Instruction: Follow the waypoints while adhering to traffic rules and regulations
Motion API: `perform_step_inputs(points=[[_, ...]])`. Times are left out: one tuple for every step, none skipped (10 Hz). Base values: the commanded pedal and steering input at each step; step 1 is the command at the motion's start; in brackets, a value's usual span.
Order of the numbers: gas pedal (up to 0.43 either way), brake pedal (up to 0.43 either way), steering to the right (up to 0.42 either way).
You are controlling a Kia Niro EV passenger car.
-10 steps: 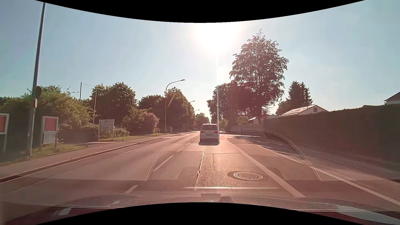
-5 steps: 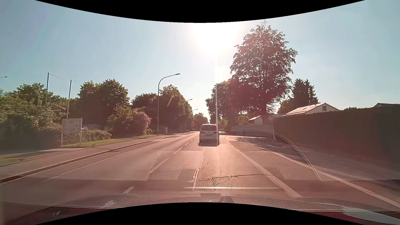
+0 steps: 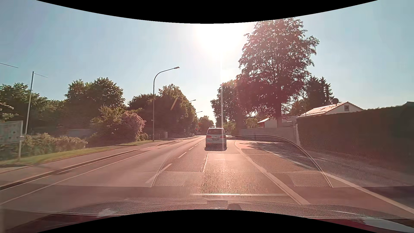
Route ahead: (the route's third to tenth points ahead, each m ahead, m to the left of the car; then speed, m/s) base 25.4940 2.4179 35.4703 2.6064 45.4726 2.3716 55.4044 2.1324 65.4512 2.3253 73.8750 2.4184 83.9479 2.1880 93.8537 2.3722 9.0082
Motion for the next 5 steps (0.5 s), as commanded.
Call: perform_step_inputs(points=[[0.098, 0.000, 0.009], [0.110, 0.006, 0.009], [0.110, 0.006, 0.009], [0.110, 0.006, 0.011], [0.110, 0.006, 0.010]])
